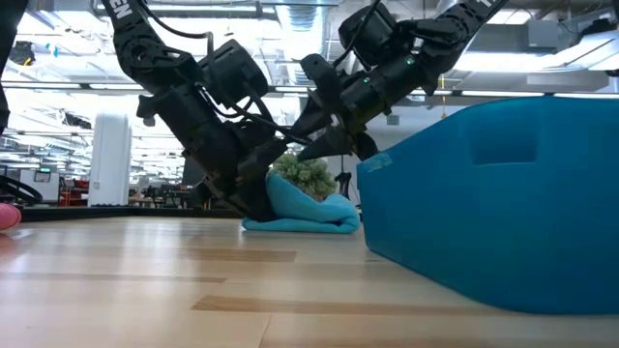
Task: Fold microfiber towels
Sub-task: Fold the blue microfiber cloth
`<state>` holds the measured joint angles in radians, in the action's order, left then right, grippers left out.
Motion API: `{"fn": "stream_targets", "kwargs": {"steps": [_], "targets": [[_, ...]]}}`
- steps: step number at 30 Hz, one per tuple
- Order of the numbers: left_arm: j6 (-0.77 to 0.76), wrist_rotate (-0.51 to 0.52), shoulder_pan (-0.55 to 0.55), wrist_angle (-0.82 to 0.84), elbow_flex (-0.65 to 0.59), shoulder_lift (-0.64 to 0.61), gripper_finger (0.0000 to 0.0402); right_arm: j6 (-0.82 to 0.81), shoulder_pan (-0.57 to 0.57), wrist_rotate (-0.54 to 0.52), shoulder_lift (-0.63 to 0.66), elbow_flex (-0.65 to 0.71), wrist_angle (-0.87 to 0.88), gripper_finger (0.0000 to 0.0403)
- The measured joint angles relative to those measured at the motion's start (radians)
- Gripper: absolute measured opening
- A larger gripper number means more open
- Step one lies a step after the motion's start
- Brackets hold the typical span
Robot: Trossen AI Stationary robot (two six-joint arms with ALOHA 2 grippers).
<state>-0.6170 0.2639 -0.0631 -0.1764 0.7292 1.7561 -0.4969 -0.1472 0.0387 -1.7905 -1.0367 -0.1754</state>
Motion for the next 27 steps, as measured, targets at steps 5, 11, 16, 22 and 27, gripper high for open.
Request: {"fn": "stream_targets", "kwargs": {"steps": [5, 11, 16, 22, 27], "targets": [[-0.005, -0.017, 0.0, -0.003, 0.0, 0.0, 0.0, 0.0, 0.0, -0.022, 0.039, 0.0, 0.15, 0.0228], [-0.016, -0.065, -0.007, -0.031, 0.0, -0.002, 0.0, -0.031, 0.072, -0.213, 0.053, 0.0, 0.358, 0.0226], [-0.022, -0.105, -0.011, -0.062, 0.001, -0.003, 0.0, -0.053, 0.109, -0.274, 0.03, 0.0, 0.357, 0.0226], [-0.027, -0.127, -0.015, -0.015, 0.033, -0.003, 0.0, -0.079, 0.09, -0.278, -0.034, 0.0, 0.349, 0.0226], [-0.011, -0.178, -0.016, 0.126, 0.109, -0.01, 0.0, -0.08, 0.078, -0.249, -0.104, 0.0, 0.292, 0.0226]]}}
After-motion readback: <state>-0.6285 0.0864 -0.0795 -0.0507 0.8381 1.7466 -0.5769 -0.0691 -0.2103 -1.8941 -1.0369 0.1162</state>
